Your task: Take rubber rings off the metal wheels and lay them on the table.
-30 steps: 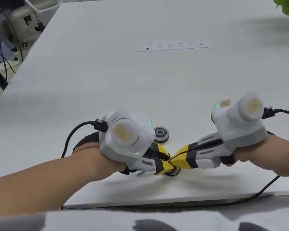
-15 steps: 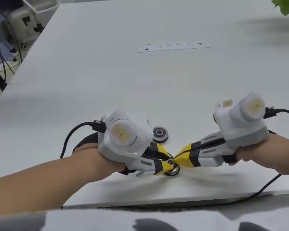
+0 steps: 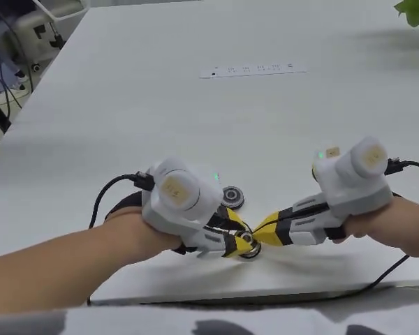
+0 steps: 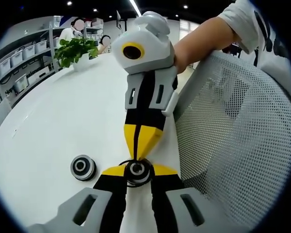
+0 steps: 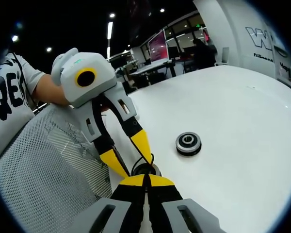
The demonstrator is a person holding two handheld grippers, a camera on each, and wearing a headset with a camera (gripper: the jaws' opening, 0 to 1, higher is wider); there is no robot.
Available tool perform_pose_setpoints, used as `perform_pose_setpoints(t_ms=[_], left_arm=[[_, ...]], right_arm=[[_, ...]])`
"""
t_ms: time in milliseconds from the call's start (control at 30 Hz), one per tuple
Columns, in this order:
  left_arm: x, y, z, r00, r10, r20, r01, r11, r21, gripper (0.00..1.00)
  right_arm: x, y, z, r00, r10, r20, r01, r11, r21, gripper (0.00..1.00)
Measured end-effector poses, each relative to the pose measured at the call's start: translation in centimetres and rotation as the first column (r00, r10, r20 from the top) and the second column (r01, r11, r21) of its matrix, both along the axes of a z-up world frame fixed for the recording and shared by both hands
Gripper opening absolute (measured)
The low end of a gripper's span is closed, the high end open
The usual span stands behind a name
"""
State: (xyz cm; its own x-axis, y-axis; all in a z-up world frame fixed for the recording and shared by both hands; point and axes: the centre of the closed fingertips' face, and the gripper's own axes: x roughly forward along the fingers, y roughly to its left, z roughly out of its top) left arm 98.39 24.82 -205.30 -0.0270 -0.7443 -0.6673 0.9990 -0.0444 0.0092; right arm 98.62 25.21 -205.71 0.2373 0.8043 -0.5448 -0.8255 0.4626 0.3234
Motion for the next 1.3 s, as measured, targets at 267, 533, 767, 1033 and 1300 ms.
perform_pose_setpoints(t_ms=[267, 533, 767, 1033, 1300], left_arm=[[-0.4, 0.1, 1.5, 0.998, 0.009, -0.055, -0.011, 0.999, -0.04, 0.16], [-0.5, 1.0, 2.9, 0.998, 0.031, -0.06, -0.036, 0.997, -0.073, 0.21], [0.0, 2.0, 4.5, 0.996, 0.07, -0.056, -0.075, 0.991, -0.108, 0.33], [0.9, 3.4, 7.4, 0.989, 0.136, -0.052, -0.144, 0.973, -0.181, 0.41], [0.9, 4.9, 8.2, 0.986, 0.166, -0.032, -0.169, 0.966, -0.196, 0.51]], right_arm=[[0.0, 0.0, 0.5, 1.0, 0.0, 0.0, 0.0, 1.0, 0.016, 0.0], [0.2, 0.0, 1.5, 1.0, -0.005, 0.007, 0.005, 0.999, 0.04, 0.0], [0.3, 0.2, 2.2, 1.0, -0.002, 0.017, 0.001, 0.999, 0.05, 0.0], [0.5, 0.6, 3.1, 1.0, -0.003, 0.03, 0.001, 0.998, 0.059, 0.0], [1.0, 1.8, 4.0, 0.999, -0.006, 0.04, 0.003, 0.998, 0.064, 0.0]])
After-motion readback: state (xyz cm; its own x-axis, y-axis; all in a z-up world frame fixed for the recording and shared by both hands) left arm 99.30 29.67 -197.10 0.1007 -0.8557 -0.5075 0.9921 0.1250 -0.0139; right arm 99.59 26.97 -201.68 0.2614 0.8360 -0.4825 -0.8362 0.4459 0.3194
